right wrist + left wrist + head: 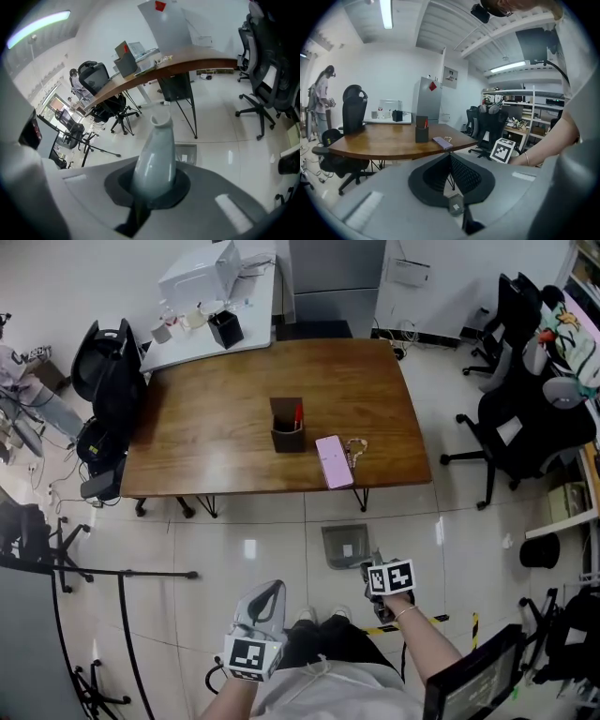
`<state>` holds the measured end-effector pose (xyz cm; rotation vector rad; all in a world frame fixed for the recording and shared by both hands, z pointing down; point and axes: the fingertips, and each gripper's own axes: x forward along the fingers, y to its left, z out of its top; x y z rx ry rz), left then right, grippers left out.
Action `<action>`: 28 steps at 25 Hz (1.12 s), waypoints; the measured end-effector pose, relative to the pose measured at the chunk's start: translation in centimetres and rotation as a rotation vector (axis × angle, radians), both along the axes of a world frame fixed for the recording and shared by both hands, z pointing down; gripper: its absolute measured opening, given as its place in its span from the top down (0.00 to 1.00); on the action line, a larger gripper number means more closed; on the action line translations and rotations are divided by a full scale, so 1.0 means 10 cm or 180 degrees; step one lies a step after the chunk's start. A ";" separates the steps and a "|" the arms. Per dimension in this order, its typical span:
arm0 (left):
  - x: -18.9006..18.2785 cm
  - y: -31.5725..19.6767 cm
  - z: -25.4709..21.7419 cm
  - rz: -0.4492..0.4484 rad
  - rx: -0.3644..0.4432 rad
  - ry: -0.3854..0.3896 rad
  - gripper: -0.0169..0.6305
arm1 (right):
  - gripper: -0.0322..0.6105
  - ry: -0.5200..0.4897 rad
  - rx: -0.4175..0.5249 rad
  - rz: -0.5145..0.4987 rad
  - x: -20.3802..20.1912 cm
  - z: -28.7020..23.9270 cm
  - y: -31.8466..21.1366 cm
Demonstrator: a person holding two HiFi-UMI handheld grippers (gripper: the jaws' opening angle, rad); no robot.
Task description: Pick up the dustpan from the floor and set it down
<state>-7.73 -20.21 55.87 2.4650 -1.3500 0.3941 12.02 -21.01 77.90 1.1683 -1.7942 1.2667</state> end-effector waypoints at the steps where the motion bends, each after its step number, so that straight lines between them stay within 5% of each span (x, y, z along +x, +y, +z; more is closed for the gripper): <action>1: -0.01 -0.05 0.11 0.0002 0.0001 -0.0025 0.95 | 0.95 -0.0016 -0.0002 0.0031 0.00 0.09 -0.08; 11: -0.10 -0.27 0.55 -0.0035 0.0053 -0.0100 0.95 | 0.95 -0.0012 0.0070 0.0128 0.03 0.53 -0.22; 15: -0.12 -0.25 0.56 -0.0062 0.0002 -0.0086 0.95 | 0.93 0.0322 0.0013 0.0034 0.12 0.57 -0.22; 18: -0.13 -0.20 0.55 -0.0039 -0.0022 -0.0086 0.95 | 0.78 0.0554 0.0015 -0.0120 0.10 0.61 -0.21; 21: -0.13 -0.14 0.47 -0.0027 -0.0084 0.0010 0.95 | 0.04 0.0611 0.0191 0.0006 0.05 0.55 -0.27; 28: -0.19 0.00 -0.16 0.0079 -0.0099 0.0210 0.95 | 0.04 0.0925 0.0204 0.0329 0.37 -0.06 -0.04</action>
